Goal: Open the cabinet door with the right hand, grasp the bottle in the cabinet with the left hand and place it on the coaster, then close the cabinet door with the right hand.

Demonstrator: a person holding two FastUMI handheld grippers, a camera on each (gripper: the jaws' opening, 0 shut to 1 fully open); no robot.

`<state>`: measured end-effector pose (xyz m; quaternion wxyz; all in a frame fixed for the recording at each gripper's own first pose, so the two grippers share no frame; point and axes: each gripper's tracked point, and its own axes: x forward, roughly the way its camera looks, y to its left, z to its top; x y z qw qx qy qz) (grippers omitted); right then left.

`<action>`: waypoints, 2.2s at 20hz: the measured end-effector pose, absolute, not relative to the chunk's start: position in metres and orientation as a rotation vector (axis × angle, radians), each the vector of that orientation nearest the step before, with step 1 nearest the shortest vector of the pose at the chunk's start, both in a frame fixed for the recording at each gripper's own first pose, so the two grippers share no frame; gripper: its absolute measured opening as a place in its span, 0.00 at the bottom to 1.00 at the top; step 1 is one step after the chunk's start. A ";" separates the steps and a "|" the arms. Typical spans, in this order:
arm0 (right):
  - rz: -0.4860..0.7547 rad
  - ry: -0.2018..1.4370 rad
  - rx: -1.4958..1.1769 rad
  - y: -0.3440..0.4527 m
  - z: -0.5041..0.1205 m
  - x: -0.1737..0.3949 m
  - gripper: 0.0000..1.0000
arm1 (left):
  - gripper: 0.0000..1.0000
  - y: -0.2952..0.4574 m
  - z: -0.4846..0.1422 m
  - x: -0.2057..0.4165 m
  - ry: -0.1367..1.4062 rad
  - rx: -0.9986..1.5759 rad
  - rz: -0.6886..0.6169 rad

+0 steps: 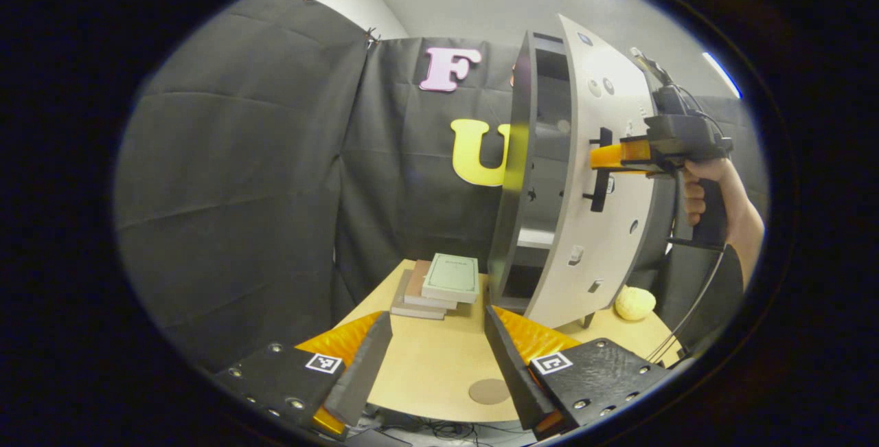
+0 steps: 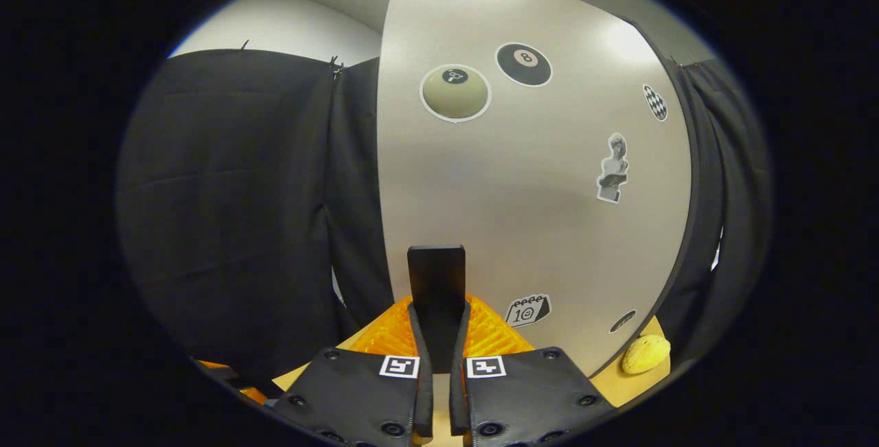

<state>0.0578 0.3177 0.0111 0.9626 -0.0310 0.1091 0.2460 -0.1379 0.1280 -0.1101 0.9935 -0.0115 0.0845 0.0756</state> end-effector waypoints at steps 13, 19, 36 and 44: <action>0.584 0.217 -0.020 0.264 0.016 0.015 0.11 | 0.82 0.072 -0.093 -0.172 0.157 0.002 0.178; 0.587 0.198 0.017 0.225 0.019 -0.007 0.11 | 0.82 0.037 -0.091 -0.171 0.153 0.012 0.153; 0.371 0.161 0.080 0.082 0.025 -0.031 0.10 | 0.82 -0.068 -0.104 -0.099 0.169 0.018 -0.062; 0.265 0.139 0.149 0.027 0.022 -0.024 0.07 | 0.82 -0.096 -0.100 -0.075 0.155 0.024 -0.126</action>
